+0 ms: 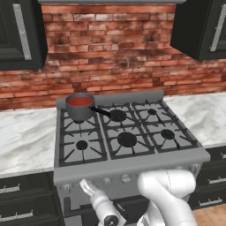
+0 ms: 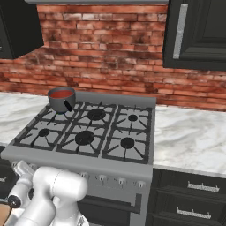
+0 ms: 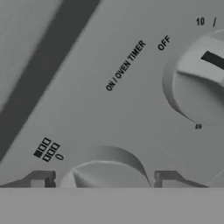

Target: Wait until the marinara sauce is simmered to a deep red color and then turn off the stove.

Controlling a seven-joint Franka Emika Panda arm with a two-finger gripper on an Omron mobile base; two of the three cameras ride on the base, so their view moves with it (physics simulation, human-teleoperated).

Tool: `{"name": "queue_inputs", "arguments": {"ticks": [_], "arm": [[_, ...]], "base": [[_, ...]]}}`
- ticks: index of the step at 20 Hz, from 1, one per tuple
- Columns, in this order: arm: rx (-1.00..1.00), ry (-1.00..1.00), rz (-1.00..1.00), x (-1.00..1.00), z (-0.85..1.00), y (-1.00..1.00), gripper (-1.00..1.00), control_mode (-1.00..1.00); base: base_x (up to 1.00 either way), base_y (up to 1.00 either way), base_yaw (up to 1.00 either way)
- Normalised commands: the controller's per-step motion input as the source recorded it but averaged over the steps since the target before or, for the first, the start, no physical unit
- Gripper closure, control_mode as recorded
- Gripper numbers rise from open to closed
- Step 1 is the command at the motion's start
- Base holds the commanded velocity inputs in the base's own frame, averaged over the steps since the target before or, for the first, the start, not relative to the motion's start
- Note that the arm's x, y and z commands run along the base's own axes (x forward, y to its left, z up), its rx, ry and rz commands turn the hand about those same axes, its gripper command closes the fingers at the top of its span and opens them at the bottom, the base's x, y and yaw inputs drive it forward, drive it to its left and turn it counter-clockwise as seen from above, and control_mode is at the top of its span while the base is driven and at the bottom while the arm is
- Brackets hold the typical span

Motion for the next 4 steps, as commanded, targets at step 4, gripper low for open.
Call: {"name": "queue_inputs", "arguments": {"ticks": [4], "arm": [[0.08,0.0,0.0,-0.36,0.0,-0.04,1.0,-1.0]], "base": [[0.0,0.0,0.0]]}}
